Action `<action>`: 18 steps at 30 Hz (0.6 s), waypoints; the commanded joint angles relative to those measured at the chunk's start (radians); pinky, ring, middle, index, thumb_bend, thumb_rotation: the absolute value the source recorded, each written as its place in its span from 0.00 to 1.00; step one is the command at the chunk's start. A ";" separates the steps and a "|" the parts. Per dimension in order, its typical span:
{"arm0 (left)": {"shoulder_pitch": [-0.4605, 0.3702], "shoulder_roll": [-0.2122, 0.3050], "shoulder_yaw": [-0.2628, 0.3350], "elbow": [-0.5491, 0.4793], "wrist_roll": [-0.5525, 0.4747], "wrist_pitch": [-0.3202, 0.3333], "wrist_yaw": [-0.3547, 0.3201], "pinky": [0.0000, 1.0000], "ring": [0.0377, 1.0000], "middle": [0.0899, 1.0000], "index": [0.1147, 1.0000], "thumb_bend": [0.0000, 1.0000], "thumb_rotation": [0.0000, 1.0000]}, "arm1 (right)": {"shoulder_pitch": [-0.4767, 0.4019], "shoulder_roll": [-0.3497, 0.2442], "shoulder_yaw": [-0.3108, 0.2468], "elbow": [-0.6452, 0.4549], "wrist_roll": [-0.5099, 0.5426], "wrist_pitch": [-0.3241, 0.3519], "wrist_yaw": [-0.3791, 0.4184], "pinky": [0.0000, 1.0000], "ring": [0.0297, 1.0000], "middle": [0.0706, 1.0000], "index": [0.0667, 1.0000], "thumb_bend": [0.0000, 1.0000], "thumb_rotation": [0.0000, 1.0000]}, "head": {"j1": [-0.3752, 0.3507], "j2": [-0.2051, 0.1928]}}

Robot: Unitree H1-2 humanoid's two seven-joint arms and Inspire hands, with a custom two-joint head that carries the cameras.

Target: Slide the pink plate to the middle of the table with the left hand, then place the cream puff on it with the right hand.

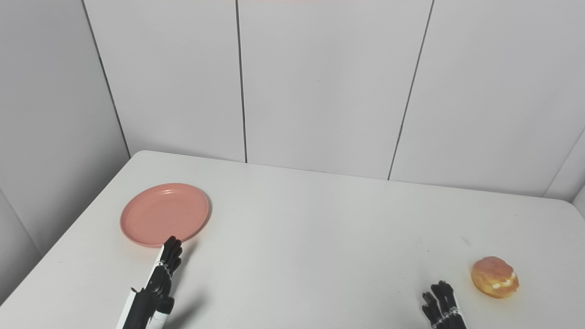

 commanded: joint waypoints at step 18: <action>-0.084 -0.010 0.009 -0.363 -0.105 0.125 -0.012 0.90 0.92 0.95 1.00 0.98 0.88 | -0.012 -0.002 -0.013 0.177 -0.021 0.062 -0.028 1.00 0.99 1.00 1.00 0.87 1.00 | -0.002 -0.024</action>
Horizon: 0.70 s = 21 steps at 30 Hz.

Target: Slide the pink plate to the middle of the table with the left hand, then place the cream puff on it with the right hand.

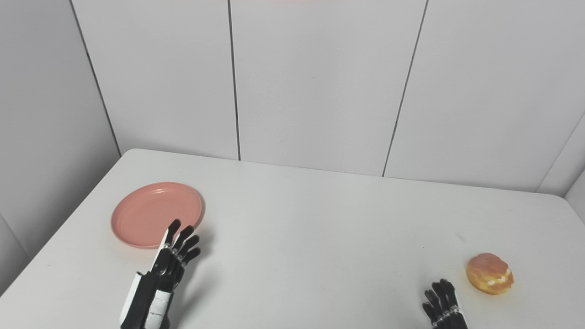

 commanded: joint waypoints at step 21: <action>-0.246 0.190 0.302 0.063 0.178 -0.027 0.078 0.80 0.87 0.91 0.98 0.97 0.91 | 0.002 -0.026 -0.015 0.183 -0.025 0.074 -0.029 1.00 0.97 1.00 1.00 0.90 0.99 | -0.005 0.004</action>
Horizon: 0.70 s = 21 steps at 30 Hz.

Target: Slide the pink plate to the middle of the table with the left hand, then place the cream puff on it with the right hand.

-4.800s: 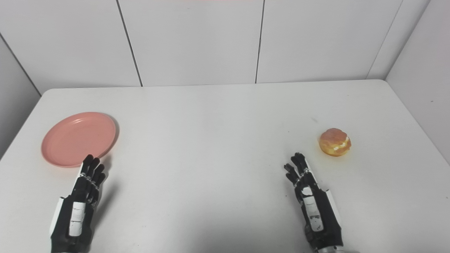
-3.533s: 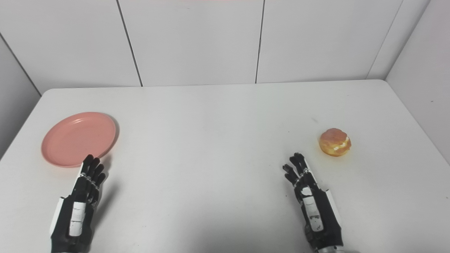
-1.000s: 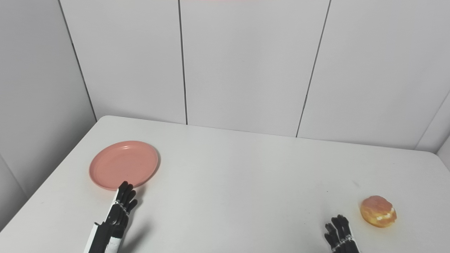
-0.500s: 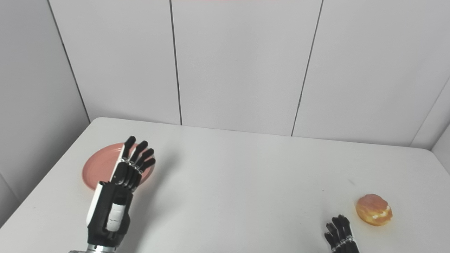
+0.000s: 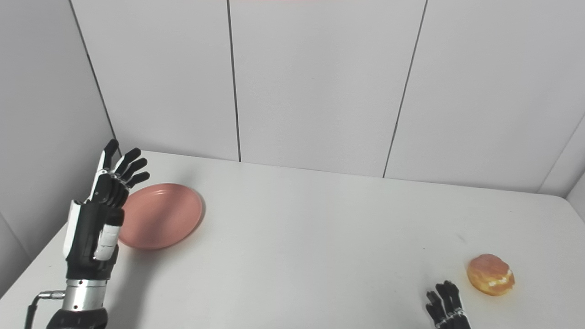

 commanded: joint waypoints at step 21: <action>-0.261 0.202 0.119 0.511 -0.049 -0.075 0.097 0.93 0.90 0.93 0.96 0.86 0.95 | 0.002 -0.024 -0.010 0.180 -0.029 0.085 -0.030 1.00 0.97 1.00 1.00 0.90 0.99 | -0.010 0.005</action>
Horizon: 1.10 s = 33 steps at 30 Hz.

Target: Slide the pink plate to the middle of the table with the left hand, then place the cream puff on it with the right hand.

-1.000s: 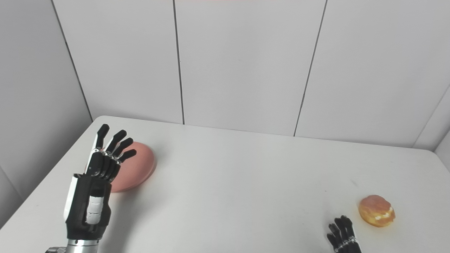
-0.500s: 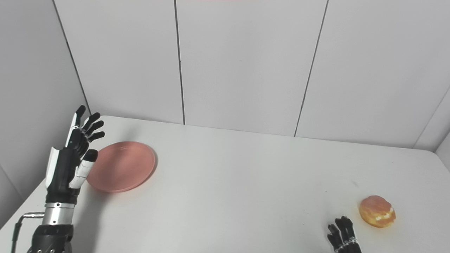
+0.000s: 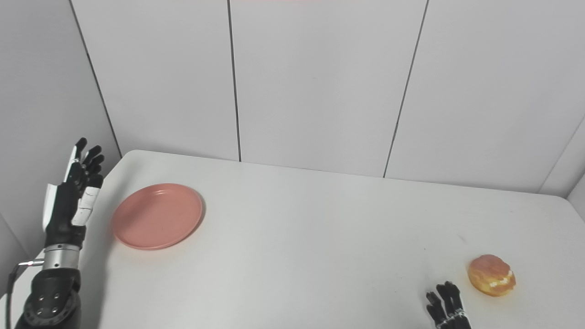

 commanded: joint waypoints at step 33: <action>-0.138 0.106 -0.122 0.595 -0.045 -0.088 0.155 0.75 0.81 0.86 0.84 0.86 0.85 | 0.005 -0.035 -0.012 0.178 -0.023 0.105 -0.026 1.00 0.97 0.99 1.00 0.89 0.97 | -0.005 0.012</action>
